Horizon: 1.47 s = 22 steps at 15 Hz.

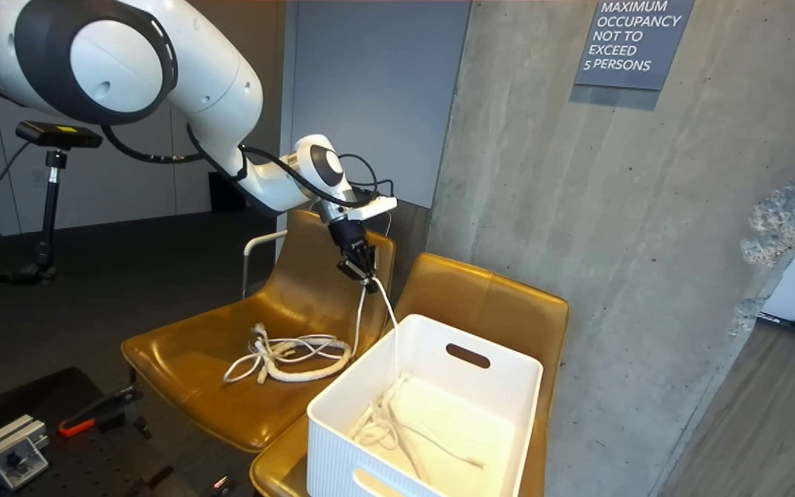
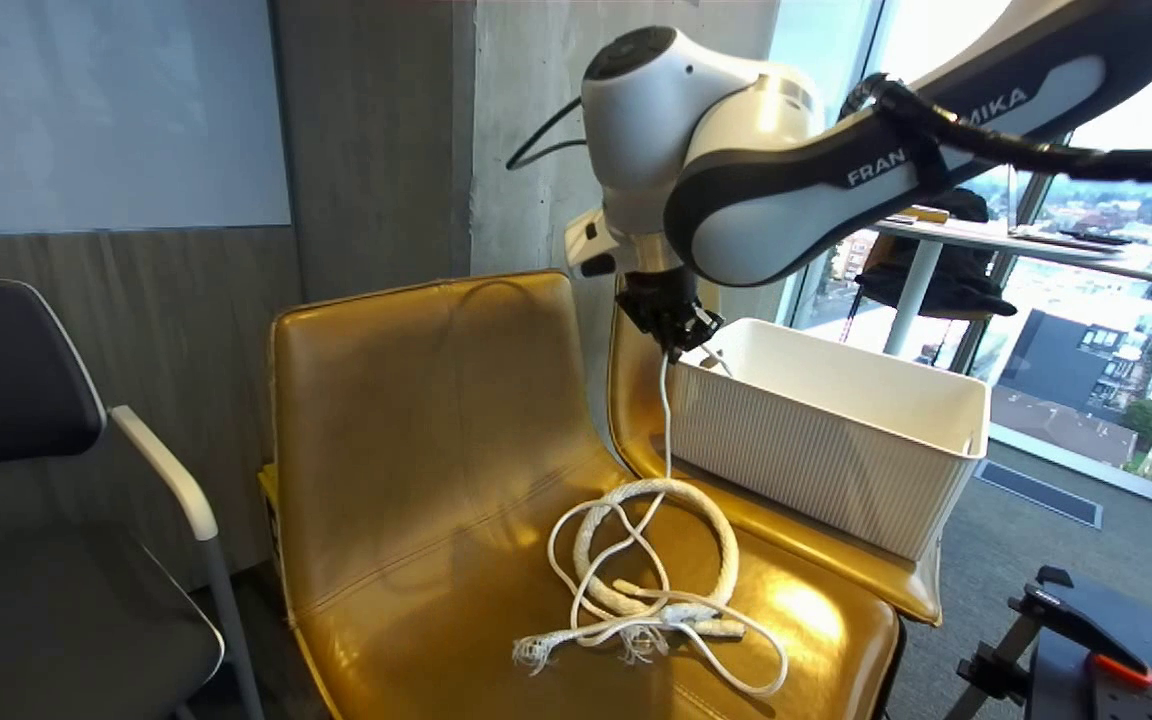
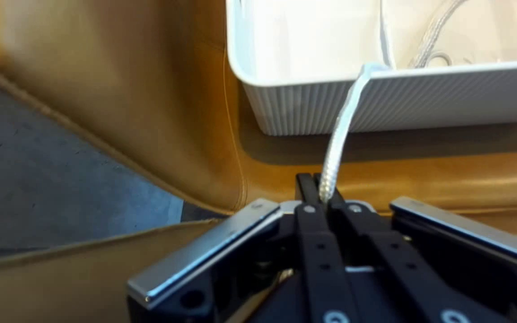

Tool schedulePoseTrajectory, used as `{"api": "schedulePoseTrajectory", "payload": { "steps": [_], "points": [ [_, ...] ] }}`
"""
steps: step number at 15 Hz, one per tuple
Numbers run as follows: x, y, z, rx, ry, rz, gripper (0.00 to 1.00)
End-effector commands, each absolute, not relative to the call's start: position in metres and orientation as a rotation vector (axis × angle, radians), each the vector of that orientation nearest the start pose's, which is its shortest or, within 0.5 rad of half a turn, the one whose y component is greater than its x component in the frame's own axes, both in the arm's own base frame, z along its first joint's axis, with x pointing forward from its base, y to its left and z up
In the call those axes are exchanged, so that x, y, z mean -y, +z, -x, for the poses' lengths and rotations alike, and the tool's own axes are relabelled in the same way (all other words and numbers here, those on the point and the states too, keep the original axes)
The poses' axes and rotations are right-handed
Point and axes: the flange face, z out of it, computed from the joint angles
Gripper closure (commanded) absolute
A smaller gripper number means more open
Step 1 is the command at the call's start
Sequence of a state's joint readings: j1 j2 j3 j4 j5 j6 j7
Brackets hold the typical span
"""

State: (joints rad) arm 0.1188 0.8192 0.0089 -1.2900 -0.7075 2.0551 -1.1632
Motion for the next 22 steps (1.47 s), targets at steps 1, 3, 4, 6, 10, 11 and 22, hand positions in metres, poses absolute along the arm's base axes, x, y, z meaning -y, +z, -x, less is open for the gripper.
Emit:
{"api": "schedulePoseTrajectory", "payload": {
  "steps": [1, 3, 4, 6, 10, 11, 22],
  "points": [
    [-0.148, 0.296, -0.727, -1.875, -0.361, -1.831, 0.99],
    [-0.202, 0.303, -0.714, -1.877, -0.304, -1.856, 0.99],
    [-0.230, 0.301, -0.707, -1.878, -0.280, -1.869, 0.99],
    [-0.279, 0.299, -0.691, -1.883, -0.243, -1.896, 0.99],
    [-0.357, 0.287, -0.661, -1.893, -0.194, -1.928, 0.99],
    [-0.371, 0.285, -0.657, -1.894, -0.187, -1.933, 0.99],
    [-0.449, 0.275, -0.642, -1.883, -0.115, -2.034, 0.99]
  ]
}}
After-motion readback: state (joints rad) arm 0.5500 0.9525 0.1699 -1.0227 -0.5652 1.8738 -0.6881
